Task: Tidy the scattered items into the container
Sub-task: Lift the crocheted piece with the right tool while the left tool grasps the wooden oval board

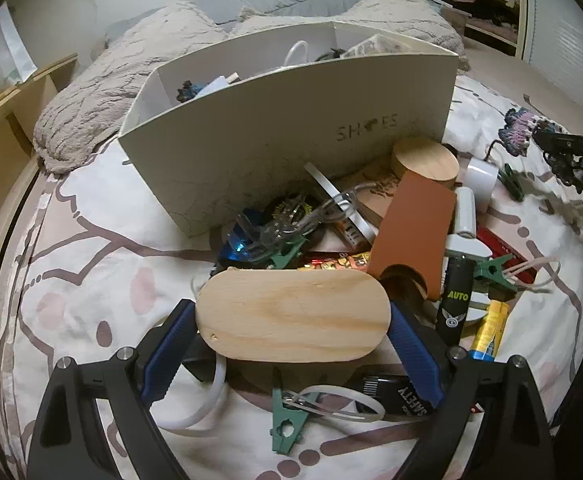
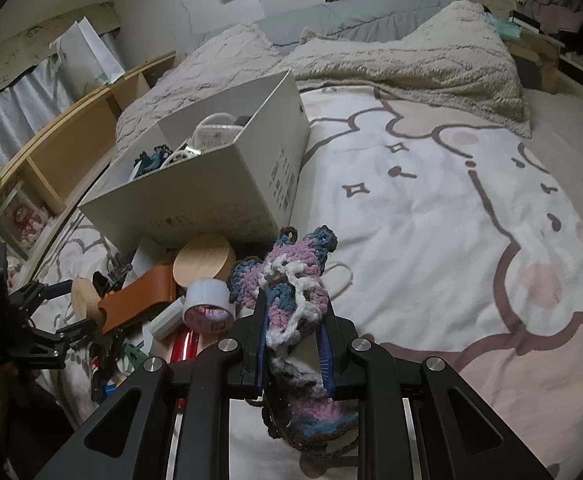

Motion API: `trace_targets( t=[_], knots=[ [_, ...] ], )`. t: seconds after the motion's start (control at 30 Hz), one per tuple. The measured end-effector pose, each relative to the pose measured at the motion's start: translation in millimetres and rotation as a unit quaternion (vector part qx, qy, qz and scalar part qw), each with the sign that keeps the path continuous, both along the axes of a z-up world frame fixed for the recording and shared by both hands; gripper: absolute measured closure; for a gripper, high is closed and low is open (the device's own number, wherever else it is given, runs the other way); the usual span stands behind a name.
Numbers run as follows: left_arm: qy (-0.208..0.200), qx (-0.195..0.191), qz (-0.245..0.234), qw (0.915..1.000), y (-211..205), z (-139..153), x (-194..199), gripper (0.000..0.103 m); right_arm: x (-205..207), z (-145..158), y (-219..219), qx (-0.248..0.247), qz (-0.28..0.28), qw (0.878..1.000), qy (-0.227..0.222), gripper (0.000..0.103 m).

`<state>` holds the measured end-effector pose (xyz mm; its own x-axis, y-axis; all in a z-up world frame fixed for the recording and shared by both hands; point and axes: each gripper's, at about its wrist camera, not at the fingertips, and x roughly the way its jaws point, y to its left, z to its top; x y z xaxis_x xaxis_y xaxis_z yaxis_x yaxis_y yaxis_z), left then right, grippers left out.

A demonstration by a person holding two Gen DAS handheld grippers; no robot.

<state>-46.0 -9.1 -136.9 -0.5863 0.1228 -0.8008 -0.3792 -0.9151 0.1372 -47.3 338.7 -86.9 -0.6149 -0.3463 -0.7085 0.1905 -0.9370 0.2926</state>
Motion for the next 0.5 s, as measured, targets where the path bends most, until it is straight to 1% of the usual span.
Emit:
trace_targets(
  t=[0.23,0.4,0.5],
  knots=[
    [0.010,0.013,0.014,0.9998,-7.2,9.3,-0.4,0.009,0.8,7.6,7.2,-0.005,-0.009,1.000,0.015,0.082],
    [0.025,0.024,0.023,0.9991,-12.7,19.4,0.1,0.009,1.7,12.6,10.4,-0.008,-0.017,0.999,0.026,0.082],
    [0.034,0.033,0.028,0.9985,-17.0,25.5,0.5,0.009,5.1,18.3,11.3,-0.019,-0.024,0.999,0.038,0.081]
  ],
)
